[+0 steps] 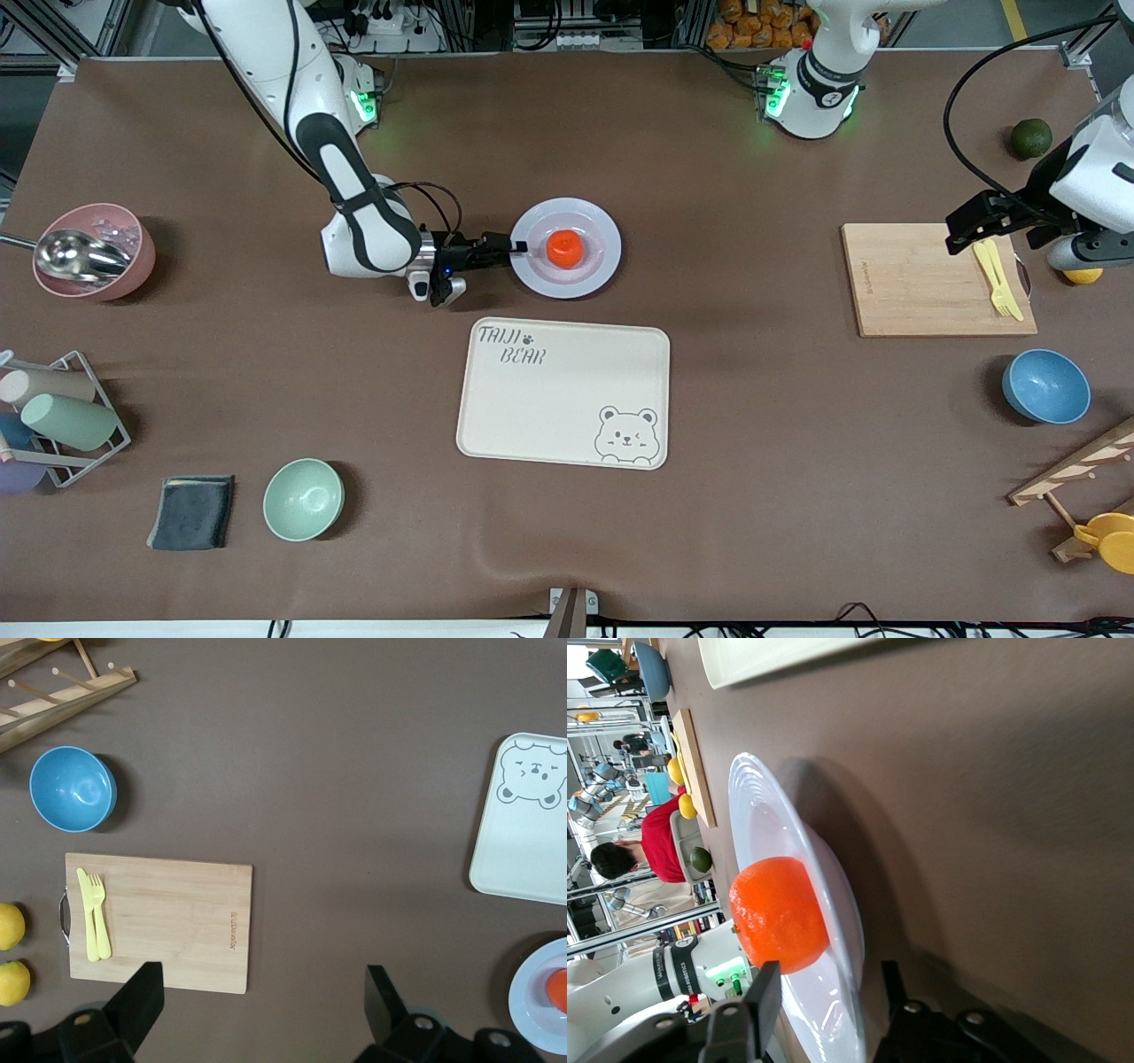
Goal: Place orange and plate with both arms
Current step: 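Grip the white plate rim with the right gripper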
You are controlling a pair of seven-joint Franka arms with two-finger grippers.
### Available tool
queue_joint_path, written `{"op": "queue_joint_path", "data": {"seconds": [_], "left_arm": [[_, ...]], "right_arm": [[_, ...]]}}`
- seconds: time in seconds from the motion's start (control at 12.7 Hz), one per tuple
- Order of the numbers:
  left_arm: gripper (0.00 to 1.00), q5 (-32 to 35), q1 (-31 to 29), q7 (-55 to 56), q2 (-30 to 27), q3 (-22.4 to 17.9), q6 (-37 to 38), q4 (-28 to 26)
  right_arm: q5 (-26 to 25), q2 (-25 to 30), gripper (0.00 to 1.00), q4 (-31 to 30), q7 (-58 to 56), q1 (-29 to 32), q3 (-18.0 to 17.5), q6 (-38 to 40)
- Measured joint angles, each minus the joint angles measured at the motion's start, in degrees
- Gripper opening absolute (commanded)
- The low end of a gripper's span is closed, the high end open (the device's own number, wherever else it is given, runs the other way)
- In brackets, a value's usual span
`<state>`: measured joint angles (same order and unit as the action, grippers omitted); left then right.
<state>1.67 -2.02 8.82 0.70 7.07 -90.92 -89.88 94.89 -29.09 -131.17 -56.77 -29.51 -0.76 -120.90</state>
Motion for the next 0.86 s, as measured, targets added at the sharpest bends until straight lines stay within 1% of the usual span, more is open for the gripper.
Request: {"op": "queue_joint_path", "data": {"seconds": [0.08,0.16,0.24,0.86], "left_arm": [[1.0,0.0,0.03,0.0,0.0,-0.11,0.0,-0.07],[1.0,0.0,0.1,0.0,0.0,-0.16,-0.01,-0.13],[1.0,0.0,0.24,0.0,0.0,-0.21,-0.02,-0.14],[1.0,-0.01,0.45,0.0,0.06,-0.6,-0.08,-0.15]], "right_arm": [[0.78,-0.03,0.25,0.0,-0.21,-0.62,-0.01,-0.11],[1.19,-0.04,0.09,0.01,-0.58,-0.99,-0.01,-0.25],[1.53,-0.04,0.0,0.0,-1.18,-1.09,0.0,-0.33],[1.9,-0.04,0.0,1.16,-1.65,-1.0,0.3,0.56]]}}
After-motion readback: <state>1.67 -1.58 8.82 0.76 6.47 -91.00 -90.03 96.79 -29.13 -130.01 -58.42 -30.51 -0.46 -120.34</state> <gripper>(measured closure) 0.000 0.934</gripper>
